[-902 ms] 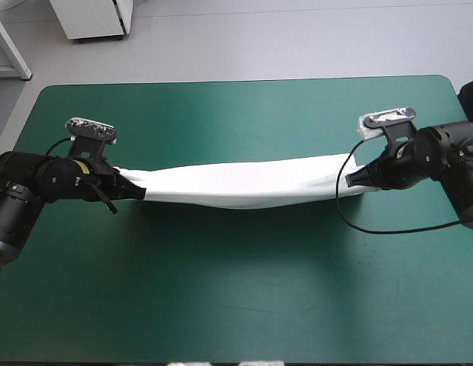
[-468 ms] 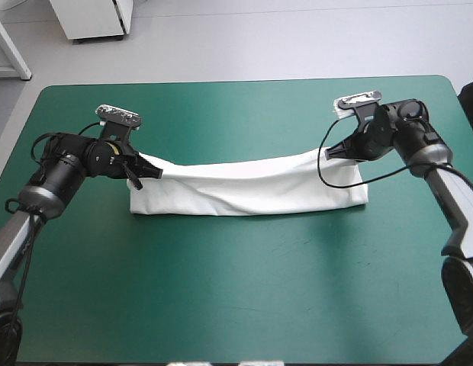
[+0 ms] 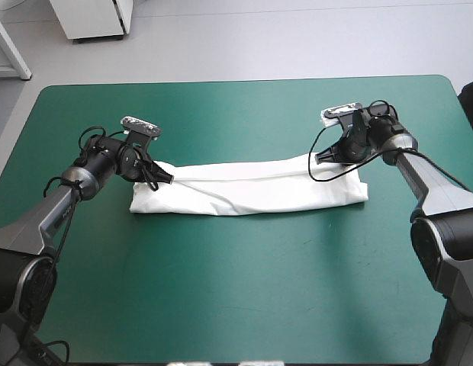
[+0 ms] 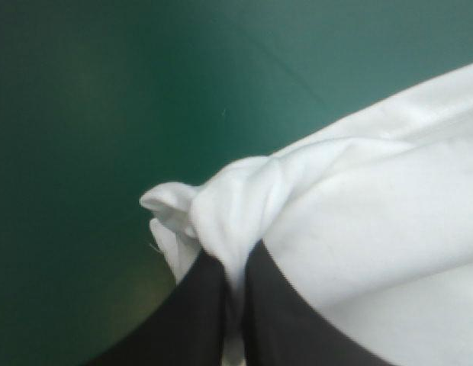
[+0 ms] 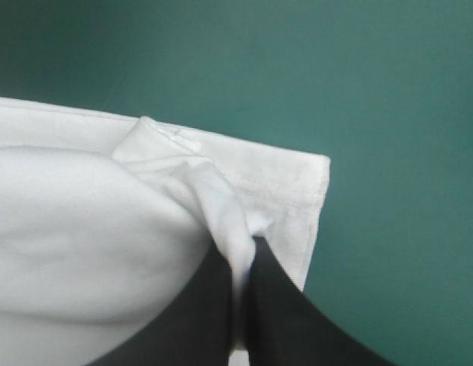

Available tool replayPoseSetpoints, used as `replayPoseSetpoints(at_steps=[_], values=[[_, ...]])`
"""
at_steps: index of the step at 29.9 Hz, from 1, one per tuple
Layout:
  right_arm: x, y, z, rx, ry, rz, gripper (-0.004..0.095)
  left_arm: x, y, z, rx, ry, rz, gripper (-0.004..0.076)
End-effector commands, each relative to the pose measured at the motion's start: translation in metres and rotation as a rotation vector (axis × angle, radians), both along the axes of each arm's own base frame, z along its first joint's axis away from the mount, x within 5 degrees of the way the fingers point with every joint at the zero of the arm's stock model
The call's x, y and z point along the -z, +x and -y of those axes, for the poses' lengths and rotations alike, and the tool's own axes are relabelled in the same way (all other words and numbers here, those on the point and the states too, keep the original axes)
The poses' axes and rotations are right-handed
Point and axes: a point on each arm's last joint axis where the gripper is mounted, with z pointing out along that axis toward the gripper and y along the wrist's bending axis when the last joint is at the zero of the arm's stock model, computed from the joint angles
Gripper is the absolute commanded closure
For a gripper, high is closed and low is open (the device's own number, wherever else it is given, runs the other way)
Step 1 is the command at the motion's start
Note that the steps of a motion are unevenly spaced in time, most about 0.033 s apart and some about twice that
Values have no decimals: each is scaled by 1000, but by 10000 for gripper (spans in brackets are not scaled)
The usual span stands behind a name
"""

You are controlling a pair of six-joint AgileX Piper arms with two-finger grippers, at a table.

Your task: Fold the cloth

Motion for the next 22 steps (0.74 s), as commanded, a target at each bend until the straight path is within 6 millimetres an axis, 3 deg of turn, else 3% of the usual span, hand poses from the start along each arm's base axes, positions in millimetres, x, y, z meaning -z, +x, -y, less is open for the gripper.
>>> replayPoseSetpoints(at_steps=[1, 3, 6, 10, 12, 18, 20, 22], values=[[-36, -1, 8, -14, -9, 117, 914, -33, 2, 2, 1, -29, 132, 730], [-41, -1, 10, -23, -8, 102, 878, -39, 1, 1, -4, -25, 120, 708], [-54, -3, 19, 2, 27, 96, 735, -53, -1, 0, -9, -14, 106, 626], [-85, -14, 33, 14, 77, 150, 528, -78, -10, -3, -27, -5, 81, 482], [-100, -24, 41, 25, 86, 167, 489, -88, -16, -5, -33, -3, 77, 463], [-141, -62, 63, 72, 81, 251, 484, -114, -46, -3, -67, -120, 48, 486], [-144, -78, 68, 80, 64, 250, 485, -123, -58, 8, 31, -208, 32, 554], [-146, -95, 72, 92, 39, 260, 486, -130, -67, 23, 146, -294, 28, 684]])
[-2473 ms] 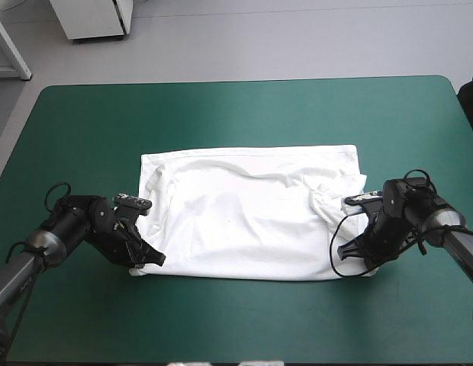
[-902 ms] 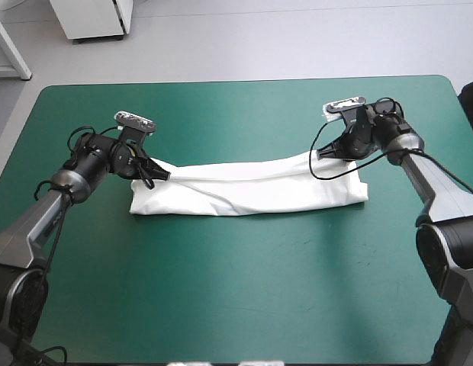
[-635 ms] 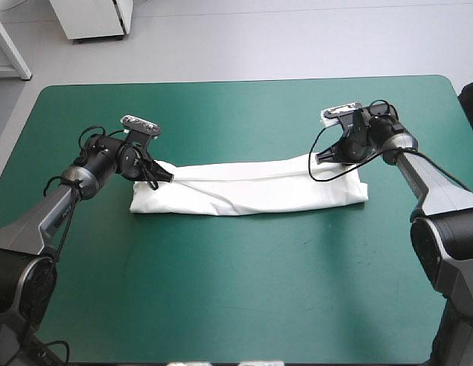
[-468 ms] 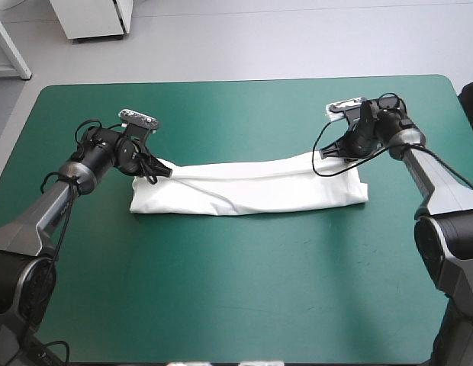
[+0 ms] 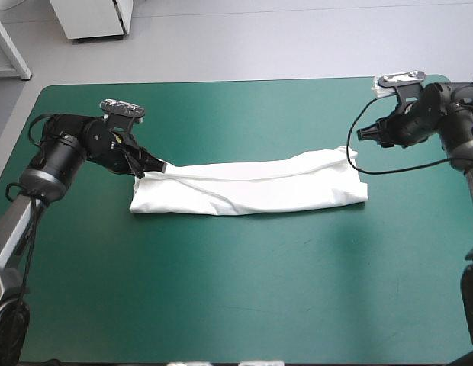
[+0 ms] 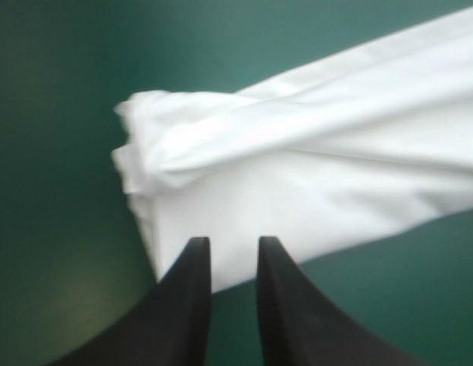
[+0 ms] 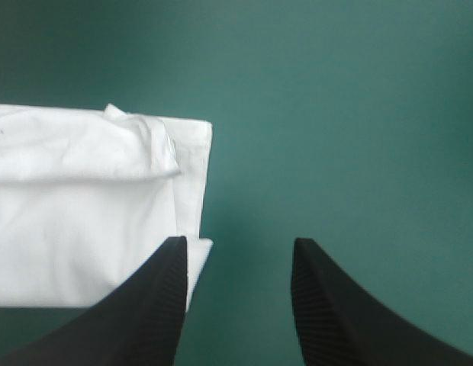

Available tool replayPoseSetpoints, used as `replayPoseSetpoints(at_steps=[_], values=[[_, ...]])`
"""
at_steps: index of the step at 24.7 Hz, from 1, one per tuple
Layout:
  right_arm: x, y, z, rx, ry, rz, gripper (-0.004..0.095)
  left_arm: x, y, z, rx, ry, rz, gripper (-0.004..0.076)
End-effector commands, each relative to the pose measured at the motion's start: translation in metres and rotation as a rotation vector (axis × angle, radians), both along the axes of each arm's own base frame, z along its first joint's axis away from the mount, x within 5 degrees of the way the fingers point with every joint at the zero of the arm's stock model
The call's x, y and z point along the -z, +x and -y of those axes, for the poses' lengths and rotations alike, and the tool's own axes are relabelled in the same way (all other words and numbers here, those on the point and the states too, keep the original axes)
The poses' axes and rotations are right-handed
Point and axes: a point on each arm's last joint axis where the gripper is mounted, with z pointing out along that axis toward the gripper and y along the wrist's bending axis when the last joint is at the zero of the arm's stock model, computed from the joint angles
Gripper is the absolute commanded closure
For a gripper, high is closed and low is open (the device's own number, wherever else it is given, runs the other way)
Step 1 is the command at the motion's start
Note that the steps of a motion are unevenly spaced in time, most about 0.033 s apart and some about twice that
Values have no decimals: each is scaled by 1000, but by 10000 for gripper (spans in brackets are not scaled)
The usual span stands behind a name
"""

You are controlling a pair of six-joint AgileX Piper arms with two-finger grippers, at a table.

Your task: Fold the cloth

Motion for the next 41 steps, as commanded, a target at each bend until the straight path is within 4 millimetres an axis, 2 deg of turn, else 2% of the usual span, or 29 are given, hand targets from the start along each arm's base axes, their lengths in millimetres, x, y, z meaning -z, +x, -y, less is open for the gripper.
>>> replayPoseSetpoints(at_steps=[1, 5, 10, 15, 19, 22, 27, 28, 30, 33, 34, 38, 41], values=[[-24, -35, 9, 28, -40, 95, 486, -35, -20, 26, 169, -182, 97, 734], [-11, -64, 13, 65, -71, 81, 486, -31, -22, 51, 255, -268, 77, 733], [3, -87, 14, 85, -62, 83, 486, -11, -7, 81, 347, -342, 34, 733], [2, -89, 16, 111, -76, 95, 494, 18, 12, 108, 392, -388, -53, 733], [3, -88, 19, 133, -87, 97, 494, 33, 27, 124, 411, -378, -62, 733], [1, -87, 26, 172, -62, 107, 494, 55, 41, 135, 392, -372, -74, 733], [-5, -75, 36, 234, 7, 126, 525, 91, 55, 145, 374, -352, -129, 733], [-8, -66, 35, 217, 31, 124, 554, 104, 58, 147, 370, -336, -145, 733], [-7, -46, 29, 170, 105, 106, 571, 115, 61, 148, 366, -329, -173, 733], [0, -21, 22, 121, 187, 65, 563, 116, 60, 149, 369, -332, -186, 733], [9, -13, 22, 101, 219, 31, 547, 113, 59, 149, 385, -331, -203, 733], [34, 3, 28, 77, 359, -55, 426, 107, 55, 150, 412, -338, -240, 733], [55, 13, 31, 66, 402, -134, 362, 106, 53, 149, 422, -332, -255, 733]])
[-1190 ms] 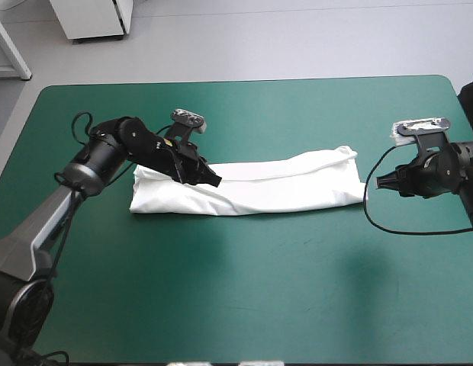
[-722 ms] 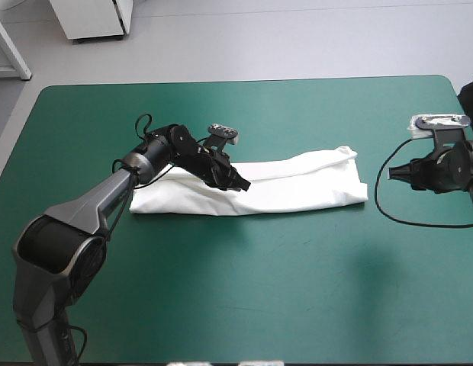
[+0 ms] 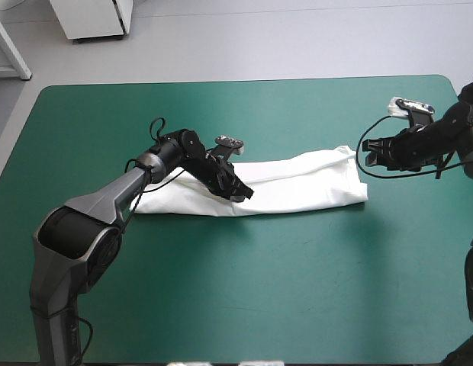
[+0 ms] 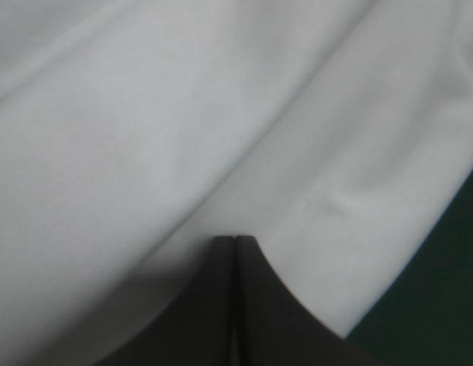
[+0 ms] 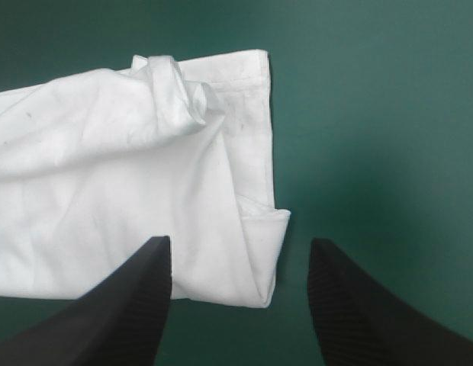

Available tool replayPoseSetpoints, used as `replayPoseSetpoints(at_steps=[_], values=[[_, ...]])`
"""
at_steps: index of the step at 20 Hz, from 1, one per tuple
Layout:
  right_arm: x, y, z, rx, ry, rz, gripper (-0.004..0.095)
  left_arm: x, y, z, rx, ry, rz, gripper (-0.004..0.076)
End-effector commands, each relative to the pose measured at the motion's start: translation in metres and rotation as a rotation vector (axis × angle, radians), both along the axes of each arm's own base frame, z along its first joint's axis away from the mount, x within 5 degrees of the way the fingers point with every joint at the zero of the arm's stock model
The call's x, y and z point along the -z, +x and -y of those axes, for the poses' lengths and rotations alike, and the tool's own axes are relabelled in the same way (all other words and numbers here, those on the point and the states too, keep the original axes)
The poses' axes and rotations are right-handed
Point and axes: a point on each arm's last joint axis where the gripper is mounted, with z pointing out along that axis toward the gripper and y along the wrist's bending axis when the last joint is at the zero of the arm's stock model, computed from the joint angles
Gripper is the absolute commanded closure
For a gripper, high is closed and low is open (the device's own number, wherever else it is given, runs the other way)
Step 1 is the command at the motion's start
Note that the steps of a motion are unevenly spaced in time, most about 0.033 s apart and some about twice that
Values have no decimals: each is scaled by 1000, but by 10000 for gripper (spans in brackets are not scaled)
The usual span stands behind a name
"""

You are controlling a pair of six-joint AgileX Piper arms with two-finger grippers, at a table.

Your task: Fold the cloth

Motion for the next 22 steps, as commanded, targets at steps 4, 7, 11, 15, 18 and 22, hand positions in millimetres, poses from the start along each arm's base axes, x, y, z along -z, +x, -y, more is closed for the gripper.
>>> replayPoseSetpoints(at_steps=[4, 7, 11, 15, 18, 22], values=[[20, 15, 1, -38, 60, -52, 321, -32, -5, 2, 11, -42, 39, 733], [37, 22, 0, -53, 96, -98, 321, -31, -5, 1, 19, -20, 49, 733], [54, 29, -3, -67, 154, -132, 321, -31, -4, 1, 11, -23, 62, 733], [74, 36, -9, -71, 212, -178, 321, -31, -3, 1, 7, -22, 72, 733], [88, 40, -26, -123, 210, -211, 327, -31, -2, 1, 4, -23, 78, 733], [99, 42, -34, -141, 212, -249, 489, -31, -3, 1, 7, -22, 73, 733]])
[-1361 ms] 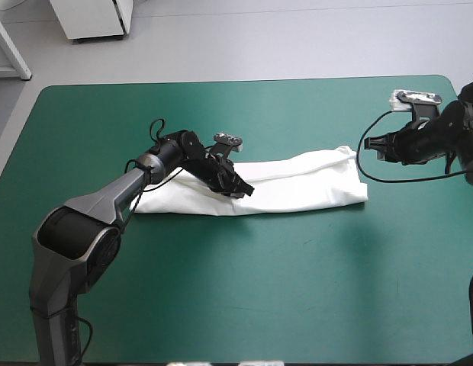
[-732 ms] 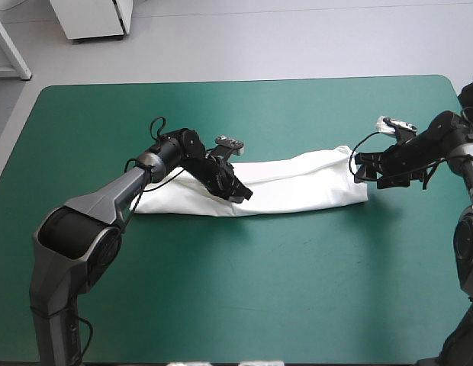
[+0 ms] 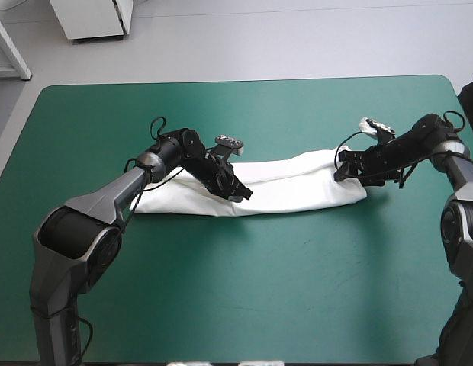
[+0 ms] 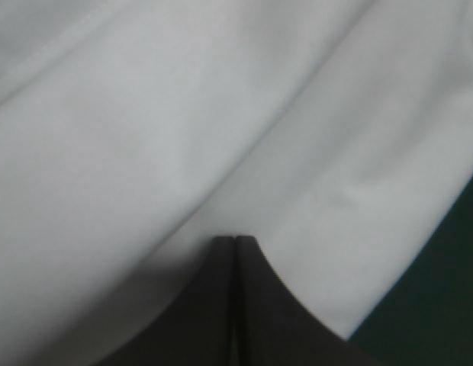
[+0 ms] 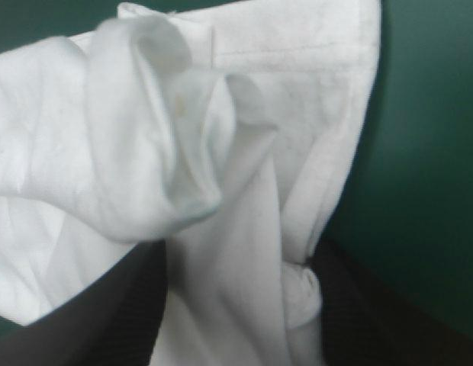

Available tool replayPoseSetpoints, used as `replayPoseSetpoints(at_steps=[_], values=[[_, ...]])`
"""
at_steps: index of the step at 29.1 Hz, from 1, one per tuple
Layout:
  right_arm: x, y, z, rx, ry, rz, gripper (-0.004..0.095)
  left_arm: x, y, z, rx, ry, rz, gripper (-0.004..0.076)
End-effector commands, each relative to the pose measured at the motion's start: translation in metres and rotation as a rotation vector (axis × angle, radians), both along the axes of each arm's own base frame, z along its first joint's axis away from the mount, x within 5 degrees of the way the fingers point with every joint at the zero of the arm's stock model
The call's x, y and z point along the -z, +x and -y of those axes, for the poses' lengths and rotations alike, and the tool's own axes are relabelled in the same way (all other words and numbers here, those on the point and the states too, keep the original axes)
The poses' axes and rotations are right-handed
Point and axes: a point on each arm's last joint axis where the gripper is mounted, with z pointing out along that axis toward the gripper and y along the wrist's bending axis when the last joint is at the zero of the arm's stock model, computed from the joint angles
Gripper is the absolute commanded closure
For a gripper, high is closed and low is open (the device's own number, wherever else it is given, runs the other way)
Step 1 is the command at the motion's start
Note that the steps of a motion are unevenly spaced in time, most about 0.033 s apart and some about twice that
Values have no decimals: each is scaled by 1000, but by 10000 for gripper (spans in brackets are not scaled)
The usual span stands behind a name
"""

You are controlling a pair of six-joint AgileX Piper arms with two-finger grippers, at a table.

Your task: Fold the cloth

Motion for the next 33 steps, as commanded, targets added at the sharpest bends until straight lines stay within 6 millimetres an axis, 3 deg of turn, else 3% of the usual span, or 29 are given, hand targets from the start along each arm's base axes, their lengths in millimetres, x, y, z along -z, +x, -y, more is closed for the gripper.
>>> replayPoseSetpoints(at_steps=[1, 2, 4, 8, 10, 16, 22, 27, 33], values=[[2, -1, -9, -35, 6, -15, 569, -30, -3, 2, -5, -49, 59, 733], [2, -1, -8, -31, 3, -6, 733, -30, -3, 2, -5, -46, 62, 733], [1, 1, -8, -36, -1, 8, 919, -30, -2, 1, -6, -37, 71, 733], [-10, 5, -11, -43, 36, 34, 925, -29, -2, 0, -2, -18, 81, 733], [-26, 10, -13, -56, 70, 62, 925, -29, -2, 0, -1, -16, 82, 733], [-100, 20, -20, -87, 166, 236, 925, -29, -1, 0, -14, -21, 91, 733], [-164, 6, -22, -87, 163, 412, 925, -28, 2, -2, -35, -2, 107, 733], [-187, -10, -23, -96, 141, 471, 925, -28, 3, -2, -43, -6, 118, 733], [-189, -11, -23, -97, 133, 476, 925, -34, 5, -2, -53, -11, 140, 733]])
